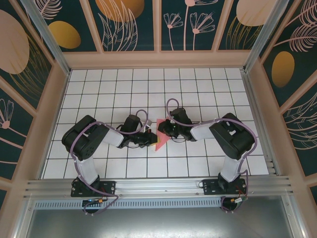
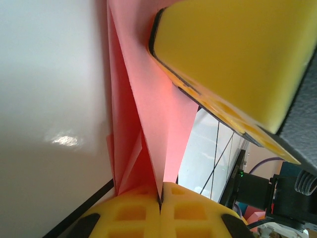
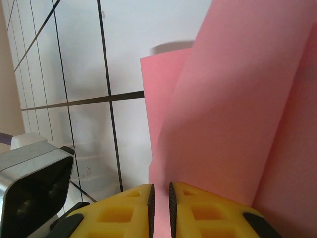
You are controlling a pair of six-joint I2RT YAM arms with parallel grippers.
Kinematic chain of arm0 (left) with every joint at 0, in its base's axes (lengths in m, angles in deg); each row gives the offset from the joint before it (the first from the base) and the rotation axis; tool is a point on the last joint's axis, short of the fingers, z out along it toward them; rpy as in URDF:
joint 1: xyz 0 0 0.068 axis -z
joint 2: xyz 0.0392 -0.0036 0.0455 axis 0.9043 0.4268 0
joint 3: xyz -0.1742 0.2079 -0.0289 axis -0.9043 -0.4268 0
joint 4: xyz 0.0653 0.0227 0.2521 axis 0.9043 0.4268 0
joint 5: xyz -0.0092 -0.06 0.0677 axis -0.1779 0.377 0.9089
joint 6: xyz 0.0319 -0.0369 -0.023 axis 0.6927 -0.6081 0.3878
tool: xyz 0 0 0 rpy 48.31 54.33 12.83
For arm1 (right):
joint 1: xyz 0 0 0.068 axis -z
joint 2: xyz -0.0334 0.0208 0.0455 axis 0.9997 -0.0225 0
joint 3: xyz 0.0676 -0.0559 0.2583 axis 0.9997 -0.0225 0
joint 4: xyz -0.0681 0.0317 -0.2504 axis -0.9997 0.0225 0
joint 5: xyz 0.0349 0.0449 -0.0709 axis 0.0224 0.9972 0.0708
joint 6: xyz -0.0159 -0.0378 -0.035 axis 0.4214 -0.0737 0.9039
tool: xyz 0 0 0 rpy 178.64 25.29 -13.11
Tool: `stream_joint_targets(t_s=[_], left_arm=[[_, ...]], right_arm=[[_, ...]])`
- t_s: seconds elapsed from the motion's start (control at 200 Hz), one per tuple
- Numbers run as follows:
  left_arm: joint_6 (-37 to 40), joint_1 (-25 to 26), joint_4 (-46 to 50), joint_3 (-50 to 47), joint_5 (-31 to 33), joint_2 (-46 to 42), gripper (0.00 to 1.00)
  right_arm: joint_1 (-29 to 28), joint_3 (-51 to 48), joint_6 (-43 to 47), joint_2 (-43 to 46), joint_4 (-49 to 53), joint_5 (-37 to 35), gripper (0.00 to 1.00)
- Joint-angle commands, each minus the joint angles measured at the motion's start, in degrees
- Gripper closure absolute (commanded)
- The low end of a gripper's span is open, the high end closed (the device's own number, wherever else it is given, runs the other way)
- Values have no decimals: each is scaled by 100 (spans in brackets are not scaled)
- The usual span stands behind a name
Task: Fold a paper plane with a square sheet of paper (pick it up from the middle)
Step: Fourth fold the wing at the center of the table.
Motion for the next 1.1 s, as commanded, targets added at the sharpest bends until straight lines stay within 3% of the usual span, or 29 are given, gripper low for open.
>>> stream_joint_targets(t_s=[0.0,0.155,0.325,0.676,0.786,1.096], left_arm=[[133,68,497,-54,259,292,99],[181,64,565,-89,365,127,87],[226,64,680,-175,506,-425,81],[105,68,275,-300,339,-385,95],[289,66,730,-171,468,-271,98],[369,67,909,-11,325,207,100]], right_arm=[[12,91,129,-63,290,-298,81],[14,134,163,-133,612,-423,82],[16,-5,119,-135,490,-397,82],[12,-48,104,-121,408,-357,82],[27,-119,100,-37,224,-250,81],[220,-415,29,1203,35,-453,77]])
